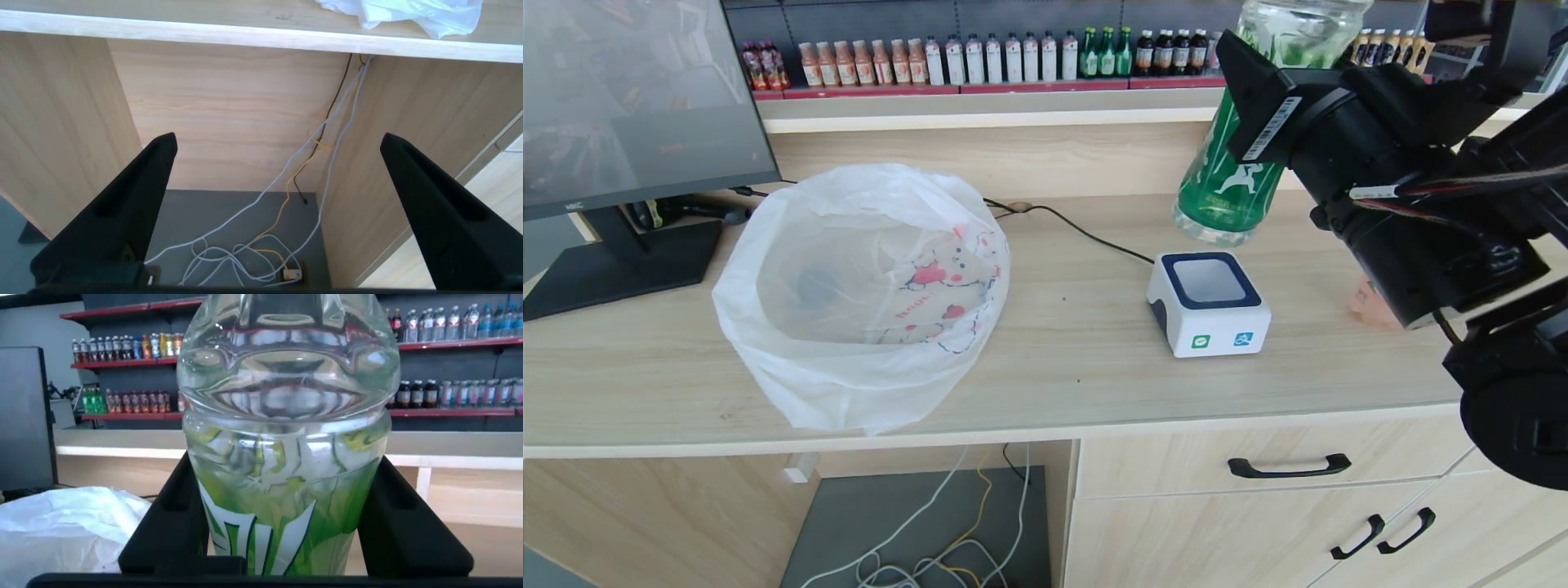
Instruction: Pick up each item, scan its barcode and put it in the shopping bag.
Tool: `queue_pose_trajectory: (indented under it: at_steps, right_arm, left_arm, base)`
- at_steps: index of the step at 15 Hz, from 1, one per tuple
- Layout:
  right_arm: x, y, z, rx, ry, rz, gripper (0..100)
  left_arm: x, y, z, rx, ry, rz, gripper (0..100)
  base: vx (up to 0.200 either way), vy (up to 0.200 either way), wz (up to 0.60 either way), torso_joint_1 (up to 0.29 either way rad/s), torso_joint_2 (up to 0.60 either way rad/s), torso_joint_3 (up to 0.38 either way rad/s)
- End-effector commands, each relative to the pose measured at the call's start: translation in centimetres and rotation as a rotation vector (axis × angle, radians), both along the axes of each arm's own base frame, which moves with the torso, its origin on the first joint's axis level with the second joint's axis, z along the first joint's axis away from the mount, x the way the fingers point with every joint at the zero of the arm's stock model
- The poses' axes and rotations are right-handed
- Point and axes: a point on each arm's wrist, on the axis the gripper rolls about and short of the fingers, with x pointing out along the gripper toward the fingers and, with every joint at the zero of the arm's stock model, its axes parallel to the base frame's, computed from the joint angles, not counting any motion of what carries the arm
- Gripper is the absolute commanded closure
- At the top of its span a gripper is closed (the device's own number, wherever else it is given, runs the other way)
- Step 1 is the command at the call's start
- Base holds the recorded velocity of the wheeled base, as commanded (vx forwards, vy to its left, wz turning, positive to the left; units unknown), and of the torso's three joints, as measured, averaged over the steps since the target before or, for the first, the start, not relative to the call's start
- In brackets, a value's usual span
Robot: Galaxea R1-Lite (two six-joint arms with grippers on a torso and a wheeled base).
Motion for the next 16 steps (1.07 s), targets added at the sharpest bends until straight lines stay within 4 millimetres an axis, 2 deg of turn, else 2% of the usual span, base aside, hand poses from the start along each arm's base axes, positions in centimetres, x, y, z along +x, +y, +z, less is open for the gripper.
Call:
queue_pose_trajectory:
  at_steps: [1,2,8,16]
  right_arm:
    - [-0.12,-0.35,-0.76,-0.013,0.022,0.007,100]
    - [-0.16,-0.27,-0.95,-0.026,0.017,0.046,100]
    - [-0.33,-0.12,-1.35,0.000,0.024,0.160,100]
    - [-0.41,0.11,-1.31,-0.047,0.008,0.140,100]
  left_arm:
    - [0.00,0.00,0.00,-0.001,0.000,0.001,0]
    - [0.00,0.00,0.00,-0.003,0.000,0.001,0]
    - [0.00,0.00,0.00,-0.009,0.000,0.001,0]
    - [0.00,0.00,0.00,-0.007,0.000,0.001,0]
  base:
    - [0.000,0.000,0.00,0.000,0.00,0.000]
    - [0.000,0.000,0.00,0.000,0.00,0.000]
    - [0.000,0.200,0.00,0.004,0.00,0.001]
    - [0.000,0.200,0.00,0.004,0.00,0.004]
